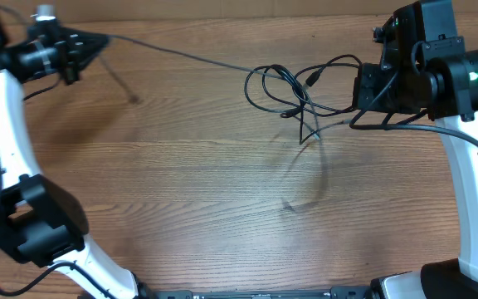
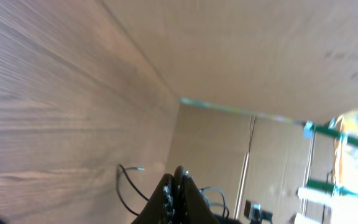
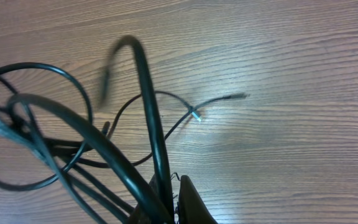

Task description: Untangle cables

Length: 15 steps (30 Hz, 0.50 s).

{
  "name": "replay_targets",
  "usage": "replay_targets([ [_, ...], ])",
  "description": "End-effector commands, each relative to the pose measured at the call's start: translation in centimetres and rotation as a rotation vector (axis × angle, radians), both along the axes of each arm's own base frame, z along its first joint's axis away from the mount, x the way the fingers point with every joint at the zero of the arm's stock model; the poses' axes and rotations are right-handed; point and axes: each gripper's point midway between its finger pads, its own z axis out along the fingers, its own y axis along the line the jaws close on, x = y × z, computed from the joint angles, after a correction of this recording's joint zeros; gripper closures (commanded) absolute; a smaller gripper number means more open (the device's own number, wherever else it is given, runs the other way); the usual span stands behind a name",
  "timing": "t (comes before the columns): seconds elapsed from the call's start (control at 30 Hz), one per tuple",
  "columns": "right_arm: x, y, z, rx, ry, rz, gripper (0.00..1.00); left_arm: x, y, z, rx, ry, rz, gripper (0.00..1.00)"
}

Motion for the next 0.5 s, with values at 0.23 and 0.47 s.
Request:
replay_targets([
  [0.23,0.1,-1.1,0.6,-0.034,-0.027,-0.030,0.96,-1.7,10.5,0.6,0.041,-0.051,0.219,0.96],
  [0.47,0.1,-1.1,0.6,-0.034,-0.027,-0.030,0.96,-3.0,14.3,0.7,0.034,-0.050,0.305,0.96],
])
